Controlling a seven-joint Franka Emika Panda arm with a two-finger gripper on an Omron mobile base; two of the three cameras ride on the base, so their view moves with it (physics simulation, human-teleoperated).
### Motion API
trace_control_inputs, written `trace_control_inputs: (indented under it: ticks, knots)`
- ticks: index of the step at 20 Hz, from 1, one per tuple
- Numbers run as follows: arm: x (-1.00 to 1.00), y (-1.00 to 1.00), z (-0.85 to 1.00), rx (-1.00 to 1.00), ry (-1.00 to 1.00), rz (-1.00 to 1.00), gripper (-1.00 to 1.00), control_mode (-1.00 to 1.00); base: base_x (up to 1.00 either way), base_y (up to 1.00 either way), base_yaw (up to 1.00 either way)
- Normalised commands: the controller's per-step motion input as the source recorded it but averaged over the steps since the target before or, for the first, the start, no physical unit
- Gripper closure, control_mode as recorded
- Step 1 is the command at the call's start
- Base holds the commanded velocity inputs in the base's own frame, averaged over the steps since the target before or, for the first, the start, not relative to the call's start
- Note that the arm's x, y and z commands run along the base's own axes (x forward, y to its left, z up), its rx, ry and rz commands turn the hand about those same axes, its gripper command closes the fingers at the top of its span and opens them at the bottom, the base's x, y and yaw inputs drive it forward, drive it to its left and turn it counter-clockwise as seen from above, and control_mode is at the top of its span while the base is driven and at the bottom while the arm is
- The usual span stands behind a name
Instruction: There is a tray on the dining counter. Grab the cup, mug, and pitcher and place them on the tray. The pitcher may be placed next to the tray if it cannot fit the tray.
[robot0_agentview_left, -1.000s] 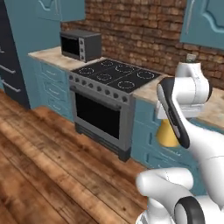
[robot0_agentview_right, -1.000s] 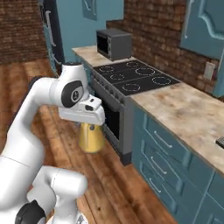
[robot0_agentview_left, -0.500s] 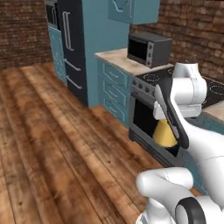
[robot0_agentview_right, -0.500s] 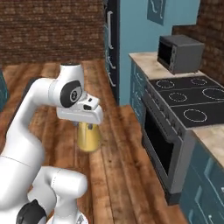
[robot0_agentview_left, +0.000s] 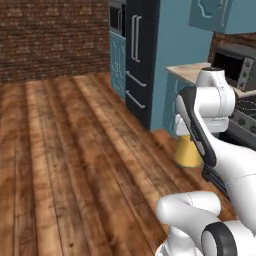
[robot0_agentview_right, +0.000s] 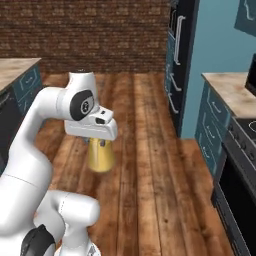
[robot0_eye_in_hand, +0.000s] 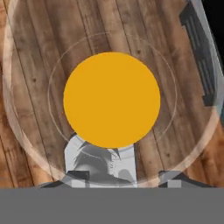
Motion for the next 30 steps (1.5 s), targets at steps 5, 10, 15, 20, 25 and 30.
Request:
trace_control_inputs:
  ticks: [5,10,15,20,25,30]
  knots:
    - [0.00,0.00,0.00,0.00,0.00,0.00,1.00,1.00,1.00,0.81,0.05]
    - [0.00,0.00,0.00,0.00,0.00,0.00,1.00,1.00,1.00,0.43,0.00]
    - [0.00,0.00,0.00,0.00,0.00,0.00,1.00,1.00,1.00,0.04,0.09]
    - [0.00,0.00,0.00,0.00,0.00,0.00,1.00,1.00,1.00,0.06,0.17]
    - [0.00,0.00,0.00,0.00,0.00,0.00,1.00,1.00,1.00,0.00,0.19]
    - [0.00,0.00,0.00,0.00,0.00,0.00,1.00,1.00,1.00,0.00,0.18]
